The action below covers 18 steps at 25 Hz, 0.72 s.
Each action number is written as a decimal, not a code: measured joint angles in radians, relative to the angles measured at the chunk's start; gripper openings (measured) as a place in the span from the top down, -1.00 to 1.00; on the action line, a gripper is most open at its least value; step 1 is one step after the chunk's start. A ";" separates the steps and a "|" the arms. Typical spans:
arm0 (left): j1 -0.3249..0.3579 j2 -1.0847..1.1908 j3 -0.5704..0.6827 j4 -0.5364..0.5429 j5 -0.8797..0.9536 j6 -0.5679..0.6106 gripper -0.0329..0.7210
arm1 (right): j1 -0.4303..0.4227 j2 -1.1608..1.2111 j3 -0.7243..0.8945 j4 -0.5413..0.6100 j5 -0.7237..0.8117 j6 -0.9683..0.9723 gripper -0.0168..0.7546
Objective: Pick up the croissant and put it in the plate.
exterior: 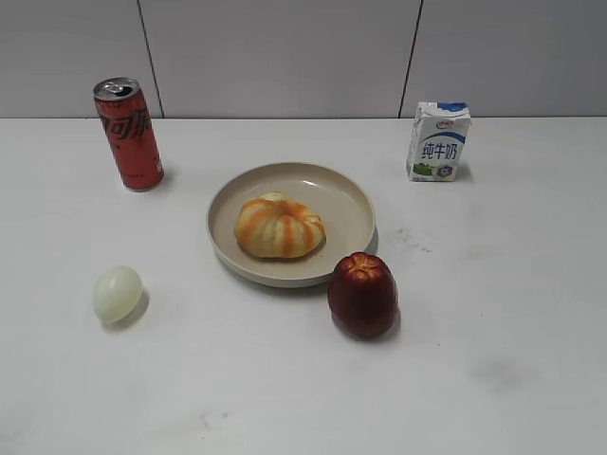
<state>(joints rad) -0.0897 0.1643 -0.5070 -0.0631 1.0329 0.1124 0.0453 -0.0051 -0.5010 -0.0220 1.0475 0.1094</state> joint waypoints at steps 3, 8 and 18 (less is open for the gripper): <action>0.000 0.000 0.000 0.000 0.000 0.000 -0.65 | 0.000 0.000 0.000 0.000 0.000 0.000 -0.58; 0.000 -0.001 0.000 0.000 0.000 0.000 -0.65 | 0.000 0.000 0.000 0.000 0.000 -0.001 -0.58; 0.000 -0.164 0.001 0.000 0.001 0.000 -0.65 | 0.000 0.000 0.000 0.000 0.000 0.000 -0.58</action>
<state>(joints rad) -0.0897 0.0000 -0.5060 -0.0631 1.0339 0.1124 0.0453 -0.0051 -0.5010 -0.0220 1.0475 0.1094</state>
